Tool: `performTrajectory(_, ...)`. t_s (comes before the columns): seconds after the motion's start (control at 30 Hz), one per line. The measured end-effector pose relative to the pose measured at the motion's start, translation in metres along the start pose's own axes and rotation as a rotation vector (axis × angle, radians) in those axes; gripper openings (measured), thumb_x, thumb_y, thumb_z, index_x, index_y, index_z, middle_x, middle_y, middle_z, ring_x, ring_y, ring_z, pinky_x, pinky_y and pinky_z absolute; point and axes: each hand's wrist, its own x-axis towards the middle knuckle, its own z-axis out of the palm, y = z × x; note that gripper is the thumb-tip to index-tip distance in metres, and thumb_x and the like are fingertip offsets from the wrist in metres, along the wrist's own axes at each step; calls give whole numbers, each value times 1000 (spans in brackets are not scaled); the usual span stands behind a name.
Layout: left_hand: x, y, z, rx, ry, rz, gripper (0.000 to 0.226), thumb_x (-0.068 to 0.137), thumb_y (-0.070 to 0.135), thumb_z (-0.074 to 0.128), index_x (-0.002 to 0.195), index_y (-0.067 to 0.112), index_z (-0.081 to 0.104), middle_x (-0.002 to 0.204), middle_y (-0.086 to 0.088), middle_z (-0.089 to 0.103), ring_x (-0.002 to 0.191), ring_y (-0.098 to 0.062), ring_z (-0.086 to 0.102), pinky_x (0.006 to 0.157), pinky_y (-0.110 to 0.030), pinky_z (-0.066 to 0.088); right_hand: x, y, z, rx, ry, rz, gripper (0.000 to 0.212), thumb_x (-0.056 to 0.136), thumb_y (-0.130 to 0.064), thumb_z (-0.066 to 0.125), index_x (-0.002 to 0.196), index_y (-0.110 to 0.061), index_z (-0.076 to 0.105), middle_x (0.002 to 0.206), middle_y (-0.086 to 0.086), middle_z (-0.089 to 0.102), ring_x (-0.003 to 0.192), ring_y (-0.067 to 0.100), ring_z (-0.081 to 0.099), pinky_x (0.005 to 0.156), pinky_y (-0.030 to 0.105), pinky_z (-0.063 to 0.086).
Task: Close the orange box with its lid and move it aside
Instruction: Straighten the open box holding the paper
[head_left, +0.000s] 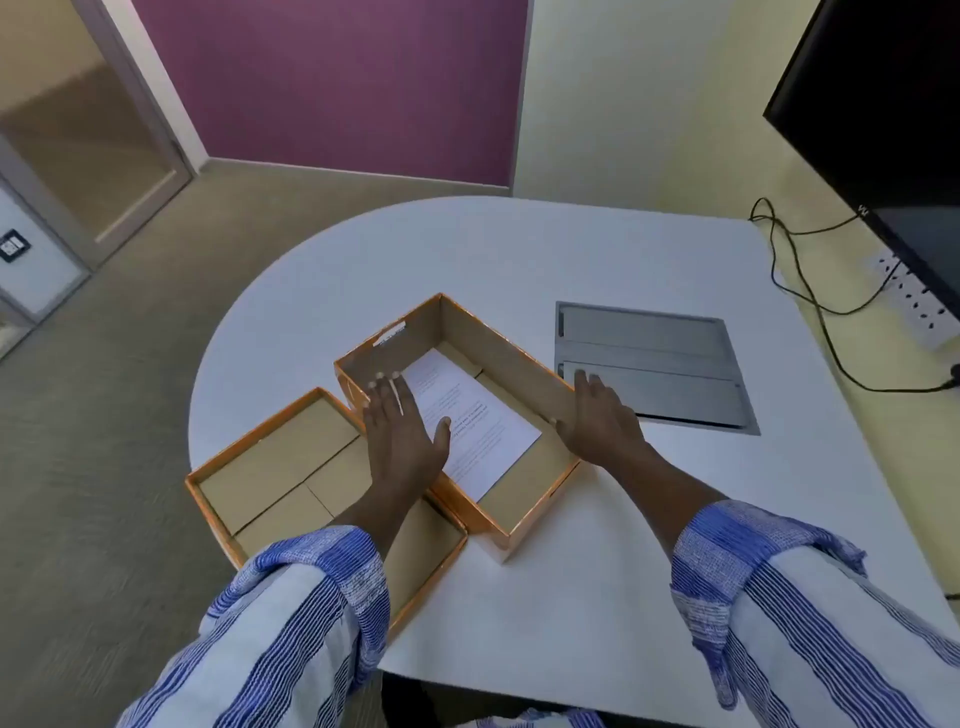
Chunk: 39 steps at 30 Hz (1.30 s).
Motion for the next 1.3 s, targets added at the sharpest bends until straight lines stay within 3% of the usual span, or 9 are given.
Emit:
performTrajectory(0.17,-14,-4,10,-300,-79,-362,98,93,43,62,159,-4,5,166,-27,13,155,-41,15,125,-50,19,-5,11,12,20,-45,68,78,91,-41,63,150,-6,25,141,17,48,125,38,50,91,48,49)
performTrajectory(0.27,-17,-1,20,-599,-182,-575,86,93,35,58,157,1,11,148,-27,42,134,-44,47,105,-49,46,-6,15,17,10,-18,63,74,91,-38,65,148,-7,30,139,16,48,124,37,50,91,47,50)
performTrajectory(0.33,-19,1,23,-699,-227,-607,71,92,29,51,153,8,20,128,-21,58,115,-41,59,97,-48,52,-6,18,19,-2,-13,57,72,91,-37,66,148,-7,32,140,16,48,125,37,50,92,47,50)
performTrajectory(0.5,-14,8,28,-763,-238,-653,77,94,25,43,162,19,6,131,-20,59,110,-38,64,96,-50,56,-6,25,20,30,24,68,63,91,-36,64,142,-8,40,132,18,52,119,38,53,90,47,49)
performTrajectory(0.6,-14,13,29,-761,-213,-634,73,97,23,41,163,18,10,146,-21,52,123,-40,57,97,-38,47,-6,33,19,90,15,119,59,92,-36,61,142,-10,43,131,15,54,121,36,53,91,45,48)
performTrajectory(0.7,-19,16,30,-737,-203,-547,66,98,24,41,161,19,21,151,-16,51,130,-39,53,106,-41,45,-7,42,18,134,8,177,57,92,-38,56,142,-12,44,135,14,55,124,35,54,94,44,46)
performTrajectory(0.93,-24,29,34,-719,-310,-256,54,100,28,40,154,31,40,133,-2,64,94,-10,61,83,-32,46,-23,75,20,251,55,290,58,97,-43,53,144,-11,45,141,14,55,125,36,55,95,42,46)
performTrajectory(1.17,-40,50,44,-732,-437,-123,62,86,37,40,147,29,50,120,-1,69,100,-22,64,79,-33,49,-52,101,37,279,192,417,26,97,-20,48,117,-6,59,109,15,70,92,34,68,71,32,43)
performTrajectory(1.3,-54,55,50,-744,-473,-120,64,85,39,41,146,30,52,121,-1,69,101,-18,63,80,-32,50,-72,111,50,289,239,471,24,94,-18,48,110,-5,59,100,14,70,75,28,60,67,31,40)
